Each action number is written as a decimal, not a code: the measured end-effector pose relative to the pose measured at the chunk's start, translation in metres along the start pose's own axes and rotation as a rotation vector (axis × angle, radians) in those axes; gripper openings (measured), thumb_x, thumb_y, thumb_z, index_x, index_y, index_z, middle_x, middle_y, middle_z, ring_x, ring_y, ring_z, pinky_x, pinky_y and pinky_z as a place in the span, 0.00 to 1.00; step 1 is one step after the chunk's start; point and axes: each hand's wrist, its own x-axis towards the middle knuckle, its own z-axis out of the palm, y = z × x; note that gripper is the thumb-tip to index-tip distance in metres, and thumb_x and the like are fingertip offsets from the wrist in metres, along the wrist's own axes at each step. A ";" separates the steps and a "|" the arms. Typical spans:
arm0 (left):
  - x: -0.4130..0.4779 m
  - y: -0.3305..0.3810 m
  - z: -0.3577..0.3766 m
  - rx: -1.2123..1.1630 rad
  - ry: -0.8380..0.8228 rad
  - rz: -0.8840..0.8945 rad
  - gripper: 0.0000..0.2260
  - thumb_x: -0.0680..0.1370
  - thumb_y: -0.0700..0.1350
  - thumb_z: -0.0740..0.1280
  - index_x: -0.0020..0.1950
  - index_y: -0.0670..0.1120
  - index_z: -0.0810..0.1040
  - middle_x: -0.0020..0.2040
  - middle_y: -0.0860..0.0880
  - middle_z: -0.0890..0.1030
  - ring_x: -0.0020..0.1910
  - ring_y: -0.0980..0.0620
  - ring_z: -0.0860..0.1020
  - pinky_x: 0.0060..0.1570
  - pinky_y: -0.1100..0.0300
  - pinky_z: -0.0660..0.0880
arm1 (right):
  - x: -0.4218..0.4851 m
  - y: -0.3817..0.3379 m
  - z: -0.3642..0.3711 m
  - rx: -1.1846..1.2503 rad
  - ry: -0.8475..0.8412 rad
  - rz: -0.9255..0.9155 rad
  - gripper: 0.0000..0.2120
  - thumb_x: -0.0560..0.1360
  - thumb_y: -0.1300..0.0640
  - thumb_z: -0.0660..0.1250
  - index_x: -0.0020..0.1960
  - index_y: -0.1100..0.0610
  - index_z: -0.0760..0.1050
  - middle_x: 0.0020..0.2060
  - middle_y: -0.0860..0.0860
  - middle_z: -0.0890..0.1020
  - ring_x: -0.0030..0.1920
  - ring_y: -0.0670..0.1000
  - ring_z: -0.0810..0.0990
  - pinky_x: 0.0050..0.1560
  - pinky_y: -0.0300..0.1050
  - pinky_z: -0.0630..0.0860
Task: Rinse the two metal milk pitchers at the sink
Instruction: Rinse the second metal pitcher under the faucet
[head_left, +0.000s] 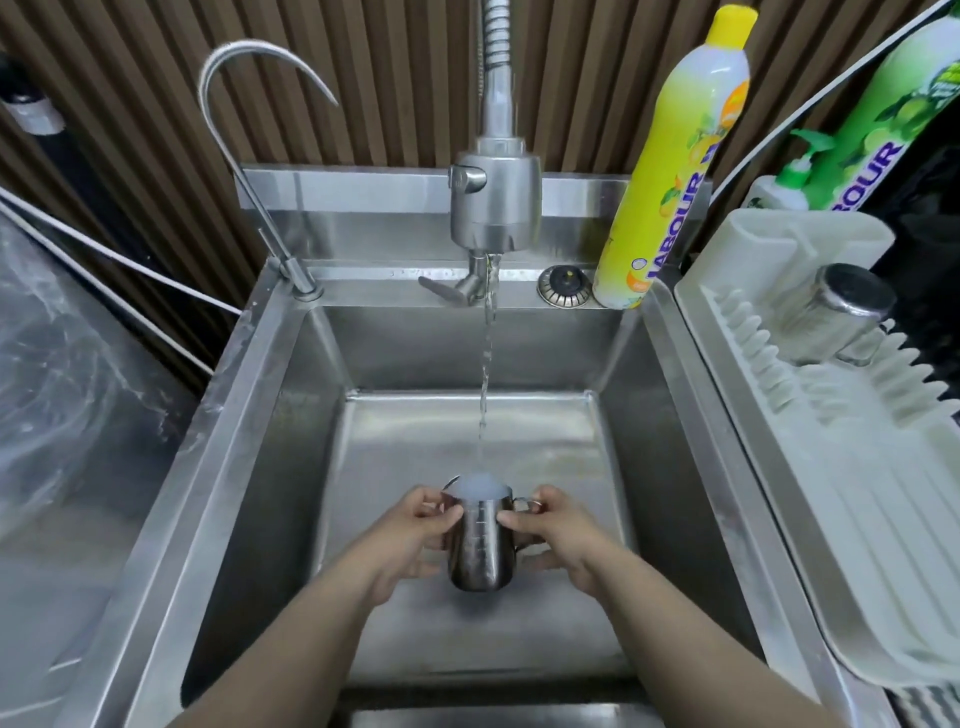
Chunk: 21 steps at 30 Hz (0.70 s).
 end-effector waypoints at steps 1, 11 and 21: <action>0.003 -0.001 0.000 0.022 -0.009 -0.051 0.09 0.78 0.49 0.67 0.55 0.46 0.73 0.50 0.47 0.77 0.45 0.48 0.77 0.46 0.53 0.77 | 0.001 0.000 0.000 -0.012 0.000 0.032 0.15 0.72 0.60 0.71 0.40 0.54 0.64 0.37 0.53 0.78 0.35 0.51 0.78 0.34 0.45 0.73; 0.027 -0.002 0.004 0.074 0.062 -0.278 0.22 0.74 0.62 0.64 0.46 0.43 0.79 0.34 0.46 0.79 0.32 0.50 0.78 0.30 0.62 0.76 | 0.011 -0.008 0.001 -0.121 0.008 0.267 0.25 0.70 0.39 0.69 0.47 0.62 0.73 0.37 0.59 0.79 0.30 0.54 0.80 0.32 0.46 0.82; 0.011 0.026 0.012 -0.018 0.056 -0.102 0.11 0.78 0.56 0.63 0.51 0.49 0.74 0.39 0.47 0.77 0.36 0.51 0.75 0.37 0.60 0.76 | 0.004 -0.034 0.000 -0.101 0.114 0.083 0.18 0.72 0.46 0.70 0.48 0.60 0.70 0.41 0.57 0.79 0.35 0.53 0.78 0.43 0.51 0.81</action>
